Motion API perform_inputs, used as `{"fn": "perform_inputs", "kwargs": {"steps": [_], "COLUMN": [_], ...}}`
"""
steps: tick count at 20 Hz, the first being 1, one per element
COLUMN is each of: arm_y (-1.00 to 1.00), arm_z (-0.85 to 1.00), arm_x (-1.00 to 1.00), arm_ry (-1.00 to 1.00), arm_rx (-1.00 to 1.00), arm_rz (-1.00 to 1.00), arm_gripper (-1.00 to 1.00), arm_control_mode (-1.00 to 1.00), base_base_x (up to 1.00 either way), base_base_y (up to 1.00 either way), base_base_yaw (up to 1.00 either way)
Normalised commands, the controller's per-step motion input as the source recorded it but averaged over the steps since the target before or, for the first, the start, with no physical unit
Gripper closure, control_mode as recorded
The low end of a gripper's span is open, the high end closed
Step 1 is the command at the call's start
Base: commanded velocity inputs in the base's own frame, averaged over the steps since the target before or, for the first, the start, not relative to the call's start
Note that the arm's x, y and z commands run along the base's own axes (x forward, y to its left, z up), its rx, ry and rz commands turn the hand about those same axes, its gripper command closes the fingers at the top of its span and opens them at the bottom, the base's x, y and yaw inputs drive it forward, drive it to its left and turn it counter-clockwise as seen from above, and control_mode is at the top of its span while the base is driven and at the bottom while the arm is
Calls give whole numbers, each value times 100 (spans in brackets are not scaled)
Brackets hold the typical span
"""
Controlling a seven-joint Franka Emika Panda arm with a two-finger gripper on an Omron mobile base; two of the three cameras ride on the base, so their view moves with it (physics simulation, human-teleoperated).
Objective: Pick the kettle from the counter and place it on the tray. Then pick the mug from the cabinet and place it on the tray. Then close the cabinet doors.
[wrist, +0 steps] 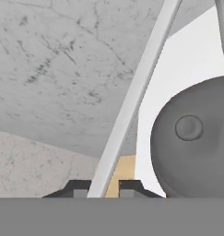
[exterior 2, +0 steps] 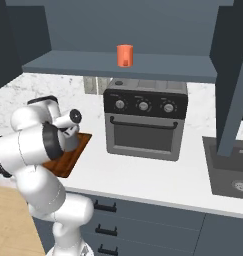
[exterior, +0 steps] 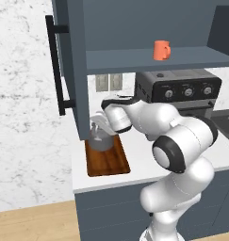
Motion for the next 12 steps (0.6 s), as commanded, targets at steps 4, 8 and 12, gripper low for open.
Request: {"fn": "perform_inputs", "kwargs": {"steps": [4, 8, 12], "arm_y": [2, -4, -1], "arm_z": [-18, -4, 1], "arm_x": [0, 0, 0], "arm_ry": [0, 1, -2], "arm_rx": [-2, 0, 0], "arm_rz": [0, 0, 0], "arm_gripper": [-100, -100, -100], "arm_control_mode": [-100, -100, -100], "base_base_x": [0, 0, 0], "base_base_y": [0, 0, 0], "base_base_yaw": [0, 0, 0]}}
